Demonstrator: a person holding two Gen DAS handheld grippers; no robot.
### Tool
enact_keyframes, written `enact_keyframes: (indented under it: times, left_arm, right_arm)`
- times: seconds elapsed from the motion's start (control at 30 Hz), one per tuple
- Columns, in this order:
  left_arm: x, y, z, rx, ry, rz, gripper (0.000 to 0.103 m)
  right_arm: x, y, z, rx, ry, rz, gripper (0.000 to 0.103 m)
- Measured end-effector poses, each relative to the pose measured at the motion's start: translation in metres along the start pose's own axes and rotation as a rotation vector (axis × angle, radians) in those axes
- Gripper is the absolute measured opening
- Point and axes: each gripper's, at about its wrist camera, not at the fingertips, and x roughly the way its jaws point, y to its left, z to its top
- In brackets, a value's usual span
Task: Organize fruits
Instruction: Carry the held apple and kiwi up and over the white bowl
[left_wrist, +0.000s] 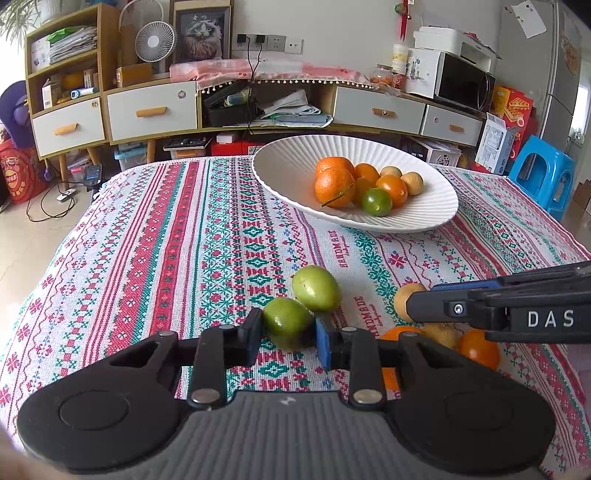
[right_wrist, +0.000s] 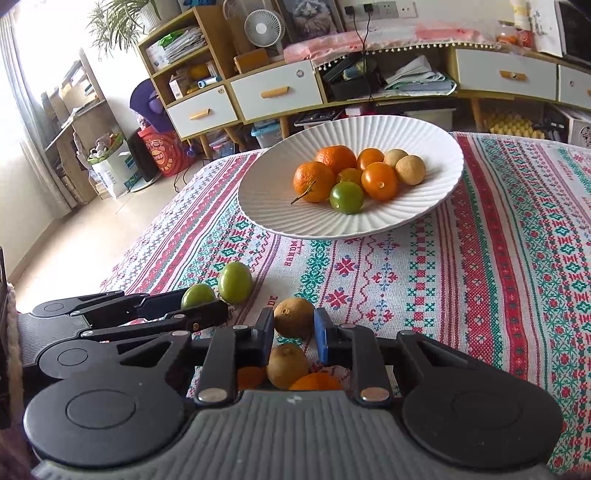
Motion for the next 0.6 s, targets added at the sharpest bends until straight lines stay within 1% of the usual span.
enact_keyframes:
  times: [0.13,0.2,0.3,0.4,0.43,0.5,0.6]
  left_arm:
    - [-0.003,0.002,0.003,-0.012,-0.007,-0.003,0.03]
    - [-0.005,0.002,0.005,-0.018,-0.014,-0.008,0.03]
    - [-0.008,-0.001,0.009,-0.02,-0.022,-0.013,0.03]
    - [-0.009,-0.001,0.011,-0.027,-0.024,-0.017,0.03]
    - [-0.009,-0.001,0.011,-0.028,-0.024,-0.017,0.03]
    - [-0.009,-0.001,0.01,-0.03,-0.022,-0.018,0.03]
    - [-0.009,0.001,0.009,-0.033,-0.014,-0.017,0.03]
  right_arm:
    - [-0.004,-0.003,0.003,0.006,-0.017,-0.009,0.019]
    - [-0.005,-0.005,0.006,0.013,-0.024,-0.009,0.013]
    - [-0.007,-0.006,0.009,0.019,-0.035,-0.009,0.013]
    - [-0.006,-0.008,0.009,0.034,-0.026,-0.005,0.013]
    - [-0.006,-0.009,0.009,0.042,-0.02,-0.002,0.015]
    - [-0.005,-0.012,0.009,0.064,-0.012,-0.003,0.025]
    - [-0.003,-0.013,0.008,0.087,-0.006,0.008,0.029]
